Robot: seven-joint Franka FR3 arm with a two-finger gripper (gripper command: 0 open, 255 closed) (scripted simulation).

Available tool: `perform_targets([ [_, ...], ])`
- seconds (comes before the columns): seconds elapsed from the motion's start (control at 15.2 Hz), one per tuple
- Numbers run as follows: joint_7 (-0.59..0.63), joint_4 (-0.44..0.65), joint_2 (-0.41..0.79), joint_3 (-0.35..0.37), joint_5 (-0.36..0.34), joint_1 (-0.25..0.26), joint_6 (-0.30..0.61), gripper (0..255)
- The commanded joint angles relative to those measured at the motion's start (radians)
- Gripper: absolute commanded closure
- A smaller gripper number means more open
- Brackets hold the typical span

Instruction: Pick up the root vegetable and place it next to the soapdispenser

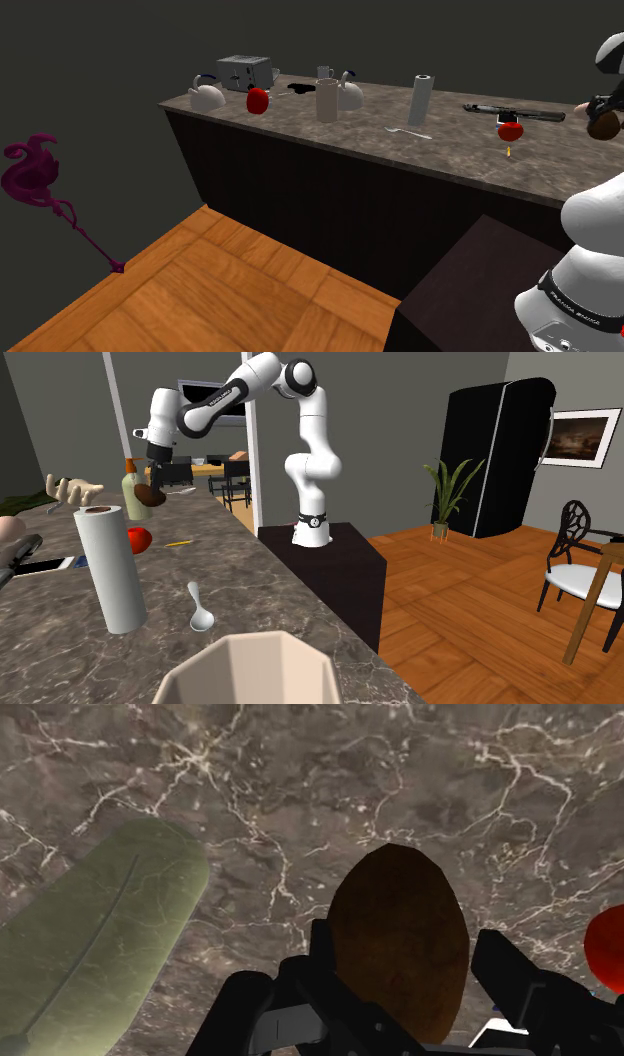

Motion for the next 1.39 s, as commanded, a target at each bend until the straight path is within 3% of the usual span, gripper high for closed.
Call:
perform_targets([
  [0.0, -0.01, -0.015, 0.015, -0.002, 0.014, 0.0, 0.027, 255],
  [0.53, -0.07, -0.061, 0.092, -0.003, 0.1, -0.001, 0.133, 255],
  [1.06, -0.163, -0.09, 0.187, 0.025, 0.231, -0.022, 0.235, 255],
  [1.32, -0.163, -0.09, 0.187, 0.026, 0.231, -0.023, 0.235, 255],
])
